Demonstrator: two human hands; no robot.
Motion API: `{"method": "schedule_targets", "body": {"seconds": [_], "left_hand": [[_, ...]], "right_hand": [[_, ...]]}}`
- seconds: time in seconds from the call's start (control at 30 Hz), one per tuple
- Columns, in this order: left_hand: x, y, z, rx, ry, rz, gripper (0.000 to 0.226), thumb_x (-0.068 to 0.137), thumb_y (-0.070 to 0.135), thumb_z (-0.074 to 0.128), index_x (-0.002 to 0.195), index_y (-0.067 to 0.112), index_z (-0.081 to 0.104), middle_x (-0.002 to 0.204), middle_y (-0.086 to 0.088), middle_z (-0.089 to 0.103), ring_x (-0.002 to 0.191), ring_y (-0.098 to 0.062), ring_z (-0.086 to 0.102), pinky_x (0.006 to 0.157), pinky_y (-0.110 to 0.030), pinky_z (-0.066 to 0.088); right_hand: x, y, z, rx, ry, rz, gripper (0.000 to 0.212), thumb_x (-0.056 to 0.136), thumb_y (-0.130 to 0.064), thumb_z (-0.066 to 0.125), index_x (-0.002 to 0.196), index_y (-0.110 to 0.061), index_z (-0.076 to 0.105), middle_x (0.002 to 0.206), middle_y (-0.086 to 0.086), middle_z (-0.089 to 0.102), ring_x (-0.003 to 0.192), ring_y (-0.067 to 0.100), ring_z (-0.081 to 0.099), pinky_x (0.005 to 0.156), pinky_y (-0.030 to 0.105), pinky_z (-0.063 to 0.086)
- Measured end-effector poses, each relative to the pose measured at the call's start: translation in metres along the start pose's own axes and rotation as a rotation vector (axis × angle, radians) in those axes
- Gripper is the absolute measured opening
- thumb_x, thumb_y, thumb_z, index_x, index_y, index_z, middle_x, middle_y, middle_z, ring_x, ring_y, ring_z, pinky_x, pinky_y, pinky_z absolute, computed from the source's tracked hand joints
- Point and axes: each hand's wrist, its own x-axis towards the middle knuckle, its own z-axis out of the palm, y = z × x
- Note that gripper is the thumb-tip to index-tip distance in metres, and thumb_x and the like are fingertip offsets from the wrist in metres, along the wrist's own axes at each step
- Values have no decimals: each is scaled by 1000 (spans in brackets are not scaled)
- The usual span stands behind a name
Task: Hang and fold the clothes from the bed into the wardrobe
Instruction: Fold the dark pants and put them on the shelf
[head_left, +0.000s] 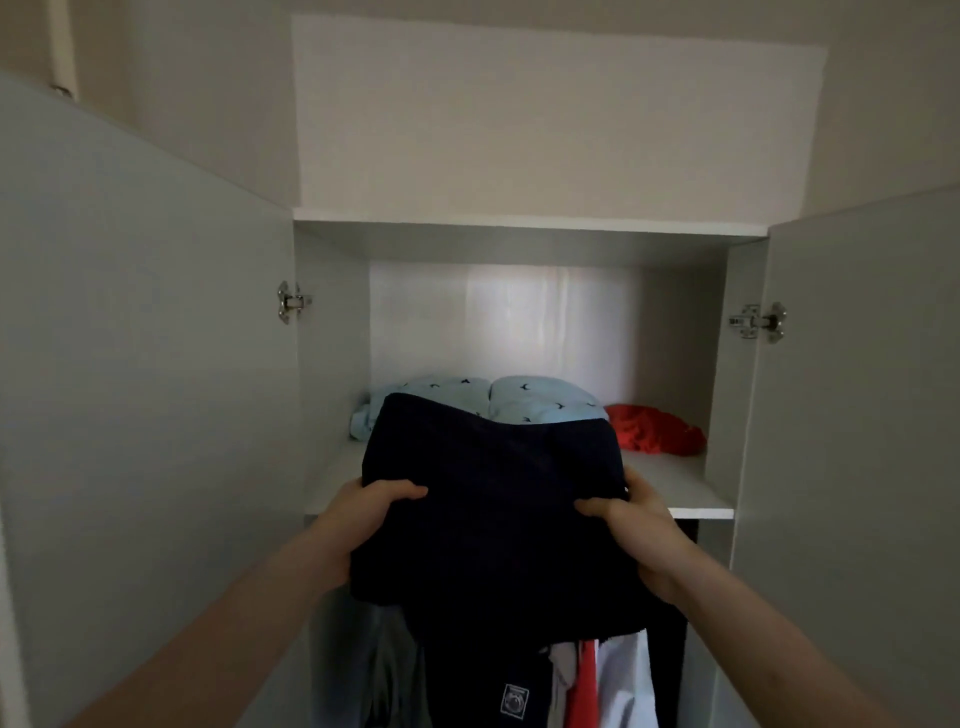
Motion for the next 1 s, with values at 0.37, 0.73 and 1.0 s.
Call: {"method": "schedule_targets", "body": {"seconds": [0.37,0.73,1.0], "left_hand": [[164,44,-32,105,-18,-123,46,83,35,77,119,8,67,102,-20,77,92,-39,76,80,-49,63],[288,37,-70,191,67,-161,59,72,31,81,122,4,63,102,-24,75,87,-44,75,78,-52,63],[329,-14,-71,954,460,229,77,80,41,75,144,14,45,142,-12,53,126,-31,55,105,-42,47]], "right_hand": [[181,10,68,25,-125,109,56,92,3,63,143,-15,48,123,12,66,105,32,69,73,38,59],[269,35,125,27,-116,183,60,99,3,55,154,-12,37,120,15,65,103,34,69,78,42,60],[305,118,164,-422,-108,-57,75,97,-16,69,160,-17,29,155,11,44,139,25,46,114,31,37]]}}
